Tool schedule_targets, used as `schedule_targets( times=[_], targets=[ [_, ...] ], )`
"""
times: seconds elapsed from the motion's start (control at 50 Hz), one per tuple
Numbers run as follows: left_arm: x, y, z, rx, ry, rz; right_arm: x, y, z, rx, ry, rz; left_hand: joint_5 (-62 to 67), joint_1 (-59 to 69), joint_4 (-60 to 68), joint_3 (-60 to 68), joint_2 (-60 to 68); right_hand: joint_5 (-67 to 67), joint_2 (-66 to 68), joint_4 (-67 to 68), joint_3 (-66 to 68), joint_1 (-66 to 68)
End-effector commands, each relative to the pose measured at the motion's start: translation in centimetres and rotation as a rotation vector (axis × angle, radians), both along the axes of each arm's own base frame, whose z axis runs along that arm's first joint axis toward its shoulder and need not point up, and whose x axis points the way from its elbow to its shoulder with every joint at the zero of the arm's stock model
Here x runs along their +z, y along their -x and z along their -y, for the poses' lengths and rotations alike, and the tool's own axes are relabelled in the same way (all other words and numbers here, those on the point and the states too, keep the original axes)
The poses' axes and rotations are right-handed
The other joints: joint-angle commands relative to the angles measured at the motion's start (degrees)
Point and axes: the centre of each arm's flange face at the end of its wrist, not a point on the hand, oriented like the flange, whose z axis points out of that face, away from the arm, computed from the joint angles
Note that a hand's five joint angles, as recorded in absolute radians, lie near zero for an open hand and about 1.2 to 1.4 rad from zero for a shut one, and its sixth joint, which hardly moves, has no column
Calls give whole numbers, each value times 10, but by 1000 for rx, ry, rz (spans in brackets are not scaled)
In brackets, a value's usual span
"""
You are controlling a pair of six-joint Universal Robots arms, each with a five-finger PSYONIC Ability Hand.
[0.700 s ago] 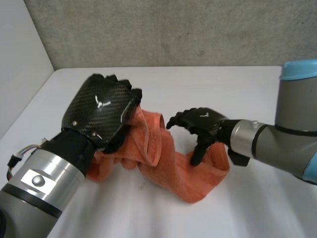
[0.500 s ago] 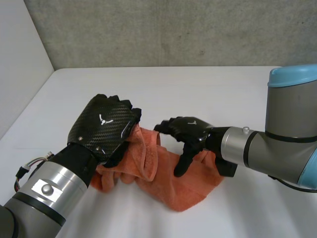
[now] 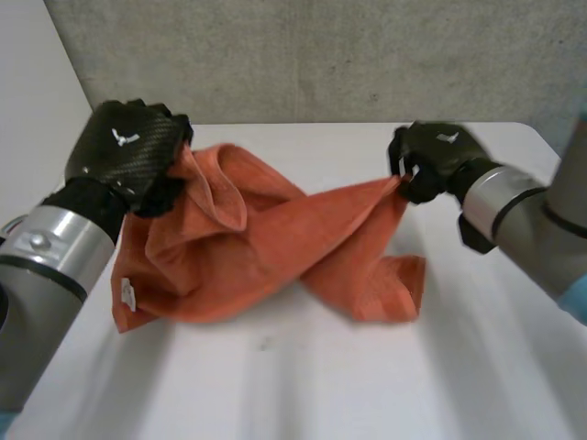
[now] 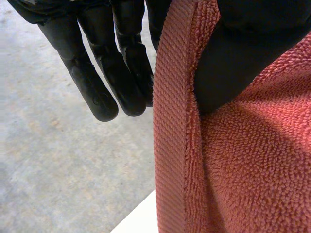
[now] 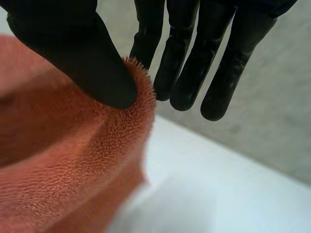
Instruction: Fold the laundry
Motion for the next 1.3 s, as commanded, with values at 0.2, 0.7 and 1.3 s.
schedule_targets(
  times=[0.2, 0.7, 1.3],
  targets=[
    [-20, -5, 26, 43, -106, -69, -34, 38, -104, 264, -185, -645, 158, 163, 115, 118, 113, 137, 126, 120, 124, 239],
    [37, 20, -35, -128, 45, -144, -52, -2, -41, 188, -357, -157, 158, 163, 115, 118, 113, -552, -564, -569, -565, -450],
    [7, -23, 4, 64, -69, -120, 9, 39, -20, -8, 76, -394, 158, 163, 115, 118, 113, 137, 126, 120, 124, 239]
  ],
)
